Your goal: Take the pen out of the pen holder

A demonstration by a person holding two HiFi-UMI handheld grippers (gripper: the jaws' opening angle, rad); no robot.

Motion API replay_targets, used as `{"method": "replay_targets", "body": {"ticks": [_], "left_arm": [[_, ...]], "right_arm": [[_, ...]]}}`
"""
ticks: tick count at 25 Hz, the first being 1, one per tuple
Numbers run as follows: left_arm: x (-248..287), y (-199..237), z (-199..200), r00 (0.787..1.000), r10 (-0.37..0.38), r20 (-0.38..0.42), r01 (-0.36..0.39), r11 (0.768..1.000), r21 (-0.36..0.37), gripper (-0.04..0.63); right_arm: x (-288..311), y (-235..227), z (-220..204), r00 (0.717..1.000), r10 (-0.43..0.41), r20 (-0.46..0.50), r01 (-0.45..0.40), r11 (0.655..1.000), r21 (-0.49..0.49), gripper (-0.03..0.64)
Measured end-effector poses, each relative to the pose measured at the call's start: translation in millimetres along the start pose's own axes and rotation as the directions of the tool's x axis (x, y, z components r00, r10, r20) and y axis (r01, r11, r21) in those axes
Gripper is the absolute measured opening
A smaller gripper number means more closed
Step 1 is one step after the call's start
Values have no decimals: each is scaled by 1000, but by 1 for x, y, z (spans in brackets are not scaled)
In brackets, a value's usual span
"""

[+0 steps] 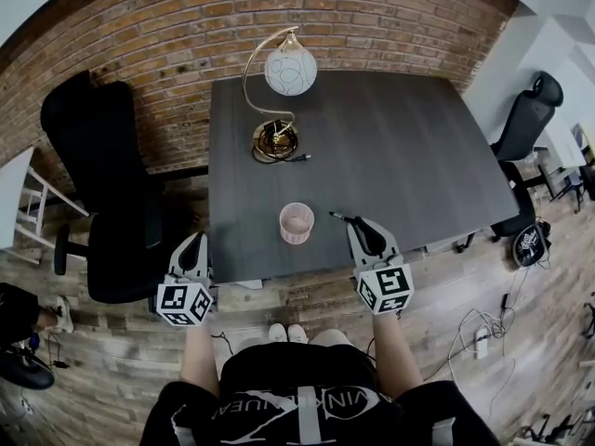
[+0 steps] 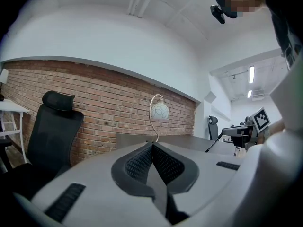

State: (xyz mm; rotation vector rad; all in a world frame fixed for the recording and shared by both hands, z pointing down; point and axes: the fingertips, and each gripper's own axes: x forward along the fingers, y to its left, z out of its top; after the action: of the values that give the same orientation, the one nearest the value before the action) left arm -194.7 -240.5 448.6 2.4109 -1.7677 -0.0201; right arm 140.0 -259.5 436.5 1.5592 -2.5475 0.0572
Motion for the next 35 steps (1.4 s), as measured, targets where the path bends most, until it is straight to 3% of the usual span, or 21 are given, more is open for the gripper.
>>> {"method": "replay_targets", "body": {"ticks": [35], "left_arm": [[2,-4,-12,1000,-2,-30,1,1000,-5,14]], "right_arm": [[-6,-7,-14,999,-18,-26,18,1000,13,67]]}}
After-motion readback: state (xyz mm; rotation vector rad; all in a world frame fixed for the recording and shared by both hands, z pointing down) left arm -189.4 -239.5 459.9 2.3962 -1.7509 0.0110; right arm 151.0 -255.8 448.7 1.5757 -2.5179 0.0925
